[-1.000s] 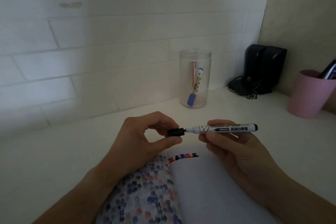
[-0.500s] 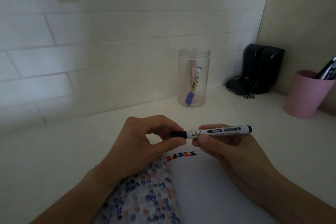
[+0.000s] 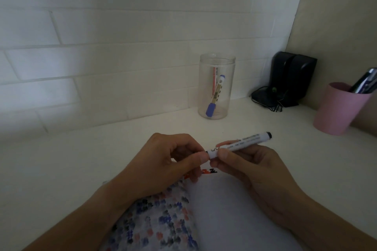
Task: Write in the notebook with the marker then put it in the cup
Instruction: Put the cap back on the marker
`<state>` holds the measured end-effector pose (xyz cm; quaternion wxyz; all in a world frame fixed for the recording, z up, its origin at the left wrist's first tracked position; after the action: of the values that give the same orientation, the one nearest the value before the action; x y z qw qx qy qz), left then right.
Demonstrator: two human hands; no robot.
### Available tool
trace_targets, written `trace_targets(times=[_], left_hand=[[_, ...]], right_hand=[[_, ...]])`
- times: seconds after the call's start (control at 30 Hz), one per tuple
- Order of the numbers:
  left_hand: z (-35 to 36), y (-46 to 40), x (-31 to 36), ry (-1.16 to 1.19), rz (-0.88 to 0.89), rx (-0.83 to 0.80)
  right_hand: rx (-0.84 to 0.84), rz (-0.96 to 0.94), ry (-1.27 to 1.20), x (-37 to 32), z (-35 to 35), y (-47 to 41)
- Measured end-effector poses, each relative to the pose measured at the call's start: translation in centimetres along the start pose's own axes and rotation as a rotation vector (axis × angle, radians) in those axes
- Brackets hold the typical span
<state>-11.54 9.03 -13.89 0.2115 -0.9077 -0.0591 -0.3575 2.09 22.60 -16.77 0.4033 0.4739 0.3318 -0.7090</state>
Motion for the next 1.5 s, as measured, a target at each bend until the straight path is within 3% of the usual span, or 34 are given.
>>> trace_targets(times=[0.2,0.27,0.37,0.47,0.6,0.77,0.83,1.03,1.27,1.4,1.5], left_hand=[[-0.9,-0.2,-0.7,-0.308,0.070,0.080],[-1.3,-0.2,-2.3,-0.422,-0.008,0.072],[-1.2,-0.2,-4.4,-0.510,-0.109,-0.028],[-1.6,-0.3,-5.2,-0.504,-0.177,-0.027],[-2.4,-0.1,-5.8,-0.479,-0.250,0.040],[-3.0,0.0,-6.5,-0.518,-0.327,0.100],[-3.1,0.0,-6.7,-0.530,-0.323,0.121],[-3.0,-0.1,-6.5,-0.524,-0.336,0.088],[-2.9,-0.2,-6.1,-0.575,-0.323,0.085],[-3.0,-0.2,-6.5,-0.593,-0.324,0.087],[-2.9,-0.3,-6.6,-0.583,-0.302,0.086]], right_hand=[[0.069,0.056,0.038,-0.3,-0.6,-0.2],[0.107,0.046,0.261,-0.4,-1.3,-0.4],[-0.006,0.075,0.628,-0.8,-1.2,-0.6],[-0.009,0.052,0.784,-2.4,-0.2,-1.7],[0.121,-0.168,1.018,-6.7,1.0,-5.8],[0.321,-0.719,1.092,-14.6,3.3,-11.7],[0.332,-0.822,1.140,-16.6,4.0,-13.7],[0.445,-0.779,1.385,-15.5,2.5,-18.0],[0.302,-0.469,1.490,-13.7,1.6,-20.3],[0.295,-0.471,1.489,-14.0,1.6,-19.7],[0.344,-0.610,1.518,-14.2,2.7,-17.4]])
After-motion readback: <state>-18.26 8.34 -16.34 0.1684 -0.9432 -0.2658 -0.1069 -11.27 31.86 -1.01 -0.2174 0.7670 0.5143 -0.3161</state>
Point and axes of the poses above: each hand's wrist, its own y-axis away from the middle knuckle, its own z-axis out of the palm, x = y × z, the point moved 3 cm from there along -y, towards the middle knuckle, and after that the axes turned 7 degrees about -x, right-handed, at the moved point
